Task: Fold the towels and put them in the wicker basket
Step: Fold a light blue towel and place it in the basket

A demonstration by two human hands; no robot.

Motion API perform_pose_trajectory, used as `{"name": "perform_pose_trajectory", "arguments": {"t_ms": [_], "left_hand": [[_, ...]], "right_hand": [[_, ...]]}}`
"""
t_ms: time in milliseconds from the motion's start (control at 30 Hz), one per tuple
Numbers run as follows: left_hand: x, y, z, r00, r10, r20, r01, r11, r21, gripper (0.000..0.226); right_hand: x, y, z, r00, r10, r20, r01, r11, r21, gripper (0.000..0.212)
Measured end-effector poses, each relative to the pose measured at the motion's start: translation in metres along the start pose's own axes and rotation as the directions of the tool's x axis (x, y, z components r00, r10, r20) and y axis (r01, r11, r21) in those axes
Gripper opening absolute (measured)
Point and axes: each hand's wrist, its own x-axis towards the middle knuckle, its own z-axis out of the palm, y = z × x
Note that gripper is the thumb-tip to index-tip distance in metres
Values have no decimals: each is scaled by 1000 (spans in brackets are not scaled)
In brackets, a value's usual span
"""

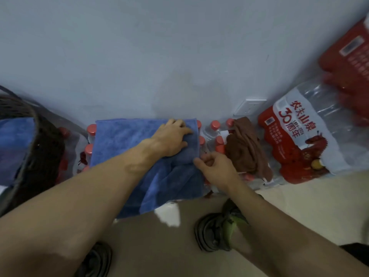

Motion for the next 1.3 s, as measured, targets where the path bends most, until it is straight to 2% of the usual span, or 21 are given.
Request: {"name": "perform_pose_trajectory", "arguments": {"t_ms": [67, 133, 233, 333, 400, 633, 767, 867, 967, 1033, 1133, 1200, 1233, 1300], "left_hand": [[1, -1, 2, 1000, 0, 14, 0, 1000, 7, 48], [1, -2, 2, 1000, -9, 23, 8, 1000, 7, 47], [0, 0, 0, 999, -25, 42, 25, 1000, -5, 48], [-1, -1, 1, 998, -42, 42, 44, 998, -41, 49], [-2, 0, 4, 998, -55, 29, 57, 996, -63, 49], [-4, 3, 12, 996, -83, -20, 82, 994, -71, 47], [-9, 4, 20, 994, -67, -81, 65, 998, -24, 48], [-14, 5, 28, 985, -36, -171, 43, 998, 36, 49], [-18, 6, 34, 971, -6, -240, 29, 996, 90, 49], [-19, 6, 34, 974, -3, -228, 24, 996, 90, 49], [-21, 5, 23, 993, 3, -115, -2, 1000, 12, 53], [-31, 4, 8, 997, -36, -68, 32, 998, -61, 58], [-41, 5, 2, 991, -77, -109, 66, 992, -103, 56], [-70, 7, -8, 933, -192, -306, 123, 965, -231, 41]], "right_hand": [[-21, 2, 7, 998, -41, 46, 42, 998, -39, 36], [-36, -1, 13, 993, -92, 79, 99, 990, -98, 33], [-51, -6, 17, 992, -119, -28, 119, 993, -18, 16], [-73, -3, 19, 994, -52, -101, 68, 985, 157, 12], [-87, 5, 20, 996, -10, -93, 27, 984, 178, 13], [-111, 44, 30, 984, 57, 167, -83, 985, 154, 20], [-108, 60, 29, 986, 127, 110, -147, 968, 205, 21], [-104, 64, 29, 977, 202, 72, -214, 944, 253, 34], [-99, 67, 33, 962, 272, 17, -267, 932, 244, 27], [-94, 69, 34, 951, 308, 35, -307, 922, 235, 23], [-89, 70, 38, 953, 292, 80, -302, 933, 194, 26], [-87, 68, 38, 957, 283, 59, -289, 934, 208, 28], [-87, 68, 38, 960, 276, 47, -279, 935, 216, 30], [-87, 68, 37, 964, 264, 36, -266, 938, 224, 38]]}}
